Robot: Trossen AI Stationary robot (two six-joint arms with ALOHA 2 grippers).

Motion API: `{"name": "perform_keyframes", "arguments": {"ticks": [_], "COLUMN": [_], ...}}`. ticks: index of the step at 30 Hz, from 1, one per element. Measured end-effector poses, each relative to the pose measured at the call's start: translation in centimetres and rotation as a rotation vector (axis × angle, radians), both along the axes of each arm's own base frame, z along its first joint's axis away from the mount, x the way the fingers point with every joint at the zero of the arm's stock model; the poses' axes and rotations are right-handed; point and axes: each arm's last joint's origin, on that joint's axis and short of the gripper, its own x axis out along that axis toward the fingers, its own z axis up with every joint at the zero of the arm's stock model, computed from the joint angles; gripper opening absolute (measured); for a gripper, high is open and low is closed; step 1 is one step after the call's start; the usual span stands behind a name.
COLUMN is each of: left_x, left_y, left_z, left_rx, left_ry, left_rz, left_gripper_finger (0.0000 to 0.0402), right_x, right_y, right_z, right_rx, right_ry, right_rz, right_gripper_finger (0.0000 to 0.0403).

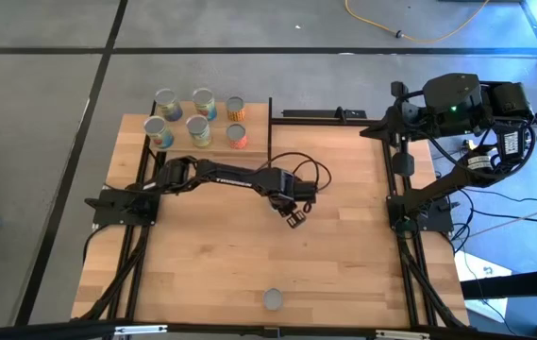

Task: Pick and place cans onto a shelf
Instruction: Put the blue tuna can on the shelf

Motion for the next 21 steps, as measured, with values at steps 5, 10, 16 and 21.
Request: {"name": "perform_keyframes", "arguments": {"ticks": [5,10,16,21], "left_x": [0.18,0.10,0.08,0.07], "left_y": [-0.05,-0.03,0.09,0.20], "left_z": [-0.41,-0.62,-0.63,-0.63], "left_rx": [0.002,0.002,0.030,0.030], "left_ry": [0.001,0.014,0.017,0.017], "left_rz": [0.004,0.005,0.012,0.017], "left_gripper_finger": [0.0065,0.0065,0.0065,0.0065], "right_x": [0.00,0.02,0.02,0.02], "right_y": [0.00,0.00,0.00,0.00], "right_z": [0.00,-0.01,-0.01,-0.01], "right_rx": [-0.001,-0.001,-0.002,-0.002], "right_ry": [0.001,0.001,0.001,0.001], "right_rz": [0.001,0.001,0.002,0.002], "right_gripper_finger": [0.0006,0.0006,0.0006,0.0006]}}
